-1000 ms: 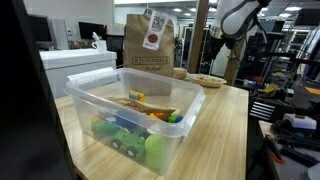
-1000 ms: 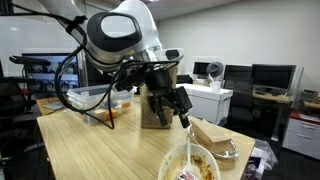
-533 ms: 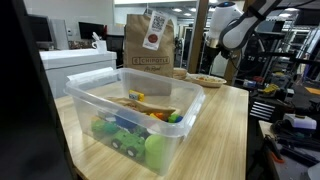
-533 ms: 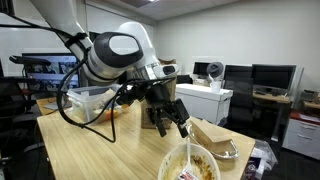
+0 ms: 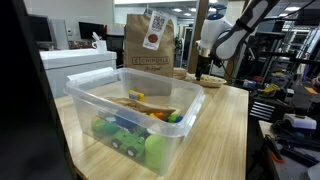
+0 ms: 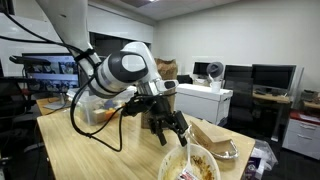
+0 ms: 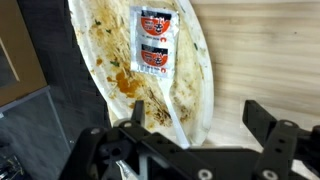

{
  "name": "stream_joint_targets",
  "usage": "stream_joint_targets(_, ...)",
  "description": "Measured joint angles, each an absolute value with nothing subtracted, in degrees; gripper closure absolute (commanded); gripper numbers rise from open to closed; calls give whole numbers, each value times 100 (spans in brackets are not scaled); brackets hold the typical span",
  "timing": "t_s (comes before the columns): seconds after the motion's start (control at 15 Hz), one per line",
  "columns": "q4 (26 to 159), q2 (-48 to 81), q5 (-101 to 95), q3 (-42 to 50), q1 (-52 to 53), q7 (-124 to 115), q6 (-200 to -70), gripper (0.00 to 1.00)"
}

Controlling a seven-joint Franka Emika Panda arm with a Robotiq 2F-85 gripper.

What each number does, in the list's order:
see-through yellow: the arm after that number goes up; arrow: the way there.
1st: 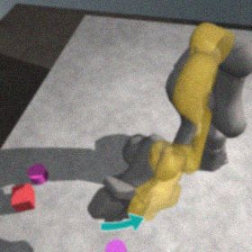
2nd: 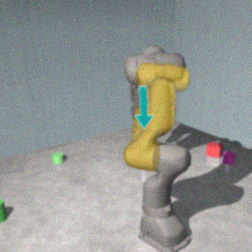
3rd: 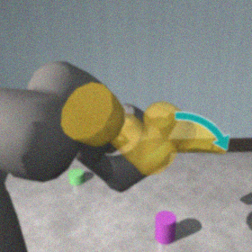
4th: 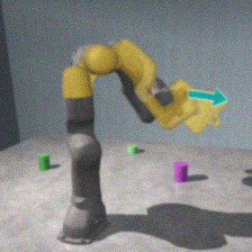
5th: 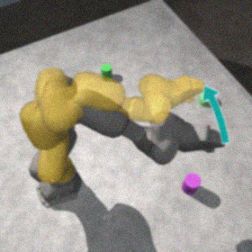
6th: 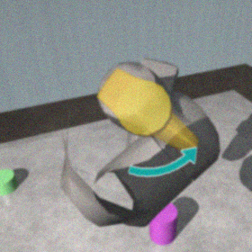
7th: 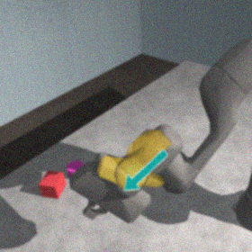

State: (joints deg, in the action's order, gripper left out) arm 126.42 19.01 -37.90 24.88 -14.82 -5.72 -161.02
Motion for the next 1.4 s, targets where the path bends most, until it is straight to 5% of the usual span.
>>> stream_joint_targets(0.13,12422,2165,-3790,2545,-1414,-637,-16105,4)
stream_joint_targets(0.2,12322,2278,-3790,2569,-1387,-669,-16105,26)
stream_joint_targets(0.4,12135,2529,-3790,2634,-1317,-749,-16105,38)
stream_joint_targets(0.93,12073,2736,-3791,2838,-940,-901,-16104,97)
stream_joint_targets(1.4,12074,2709,-3796,3054,-634,-968,-16015,99)
